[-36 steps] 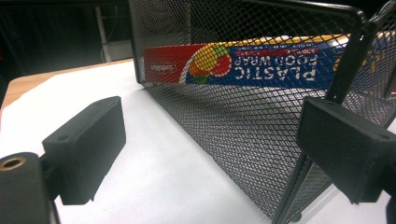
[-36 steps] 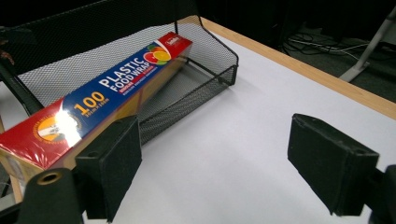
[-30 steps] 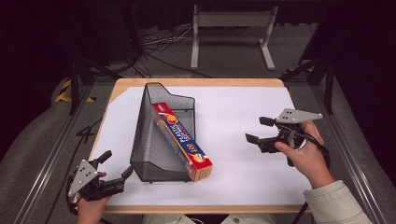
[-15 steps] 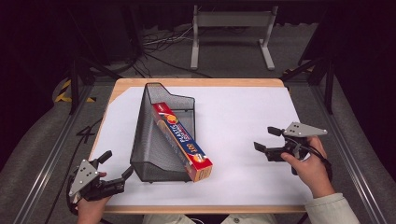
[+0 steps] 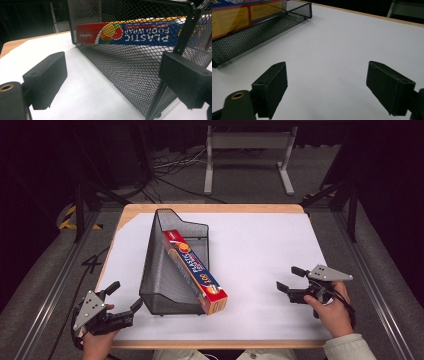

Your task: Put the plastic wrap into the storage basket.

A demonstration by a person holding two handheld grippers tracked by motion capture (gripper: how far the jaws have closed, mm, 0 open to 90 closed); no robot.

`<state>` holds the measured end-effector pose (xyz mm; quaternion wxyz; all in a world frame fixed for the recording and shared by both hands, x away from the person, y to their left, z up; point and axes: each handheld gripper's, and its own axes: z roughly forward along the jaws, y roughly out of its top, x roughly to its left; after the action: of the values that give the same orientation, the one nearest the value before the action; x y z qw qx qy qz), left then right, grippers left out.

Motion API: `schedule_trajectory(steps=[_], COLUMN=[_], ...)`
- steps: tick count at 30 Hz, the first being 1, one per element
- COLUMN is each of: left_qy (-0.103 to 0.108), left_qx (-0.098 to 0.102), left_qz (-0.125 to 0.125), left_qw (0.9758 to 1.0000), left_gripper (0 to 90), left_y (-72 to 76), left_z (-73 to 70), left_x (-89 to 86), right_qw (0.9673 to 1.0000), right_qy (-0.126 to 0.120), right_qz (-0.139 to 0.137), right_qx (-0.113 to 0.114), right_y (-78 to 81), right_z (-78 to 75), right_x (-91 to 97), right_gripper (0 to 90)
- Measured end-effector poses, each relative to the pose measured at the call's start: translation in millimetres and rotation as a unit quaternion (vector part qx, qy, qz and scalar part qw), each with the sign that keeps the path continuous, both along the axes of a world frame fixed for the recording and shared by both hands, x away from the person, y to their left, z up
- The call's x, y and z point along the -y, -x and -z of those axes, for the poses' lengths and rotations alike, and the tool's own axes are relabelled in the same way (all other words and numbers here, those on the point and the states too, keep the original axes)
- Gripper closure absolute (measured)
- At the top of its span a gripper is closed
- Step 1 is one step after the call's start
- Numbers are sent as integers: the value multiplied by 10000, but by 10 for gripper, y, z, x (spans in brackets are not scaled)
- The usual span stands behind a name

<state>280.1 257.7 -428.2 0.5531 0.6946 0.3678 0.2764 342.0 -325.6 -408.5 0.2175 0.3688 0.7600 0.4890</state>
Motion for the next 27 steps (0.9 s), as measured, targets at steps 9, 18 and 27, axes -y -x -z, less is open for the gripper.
schedule_trajectory(steps=[9, 18, 27], left_qy=[10, -19, 14], left_qx=[-22, -222, -514], left_qz=[37, -12, 1], left_qw=[10000, 9997, 9987], left_gripper=[89, 85, 83], left_y=[-7, -46, -89], left_z=[4, 26, 42], left_x=[2, -1, -17], right_qw=[10000, 9998, 9999], right_qy=[33, 167, 110], right_qz=[22, 41, 111], right_qx=[49, -77, 0], right_y=[125, 199, 202], right_z=[199, 327, 314], right_x=[66, 121, 137], right_gripper=[181, 176, 176])
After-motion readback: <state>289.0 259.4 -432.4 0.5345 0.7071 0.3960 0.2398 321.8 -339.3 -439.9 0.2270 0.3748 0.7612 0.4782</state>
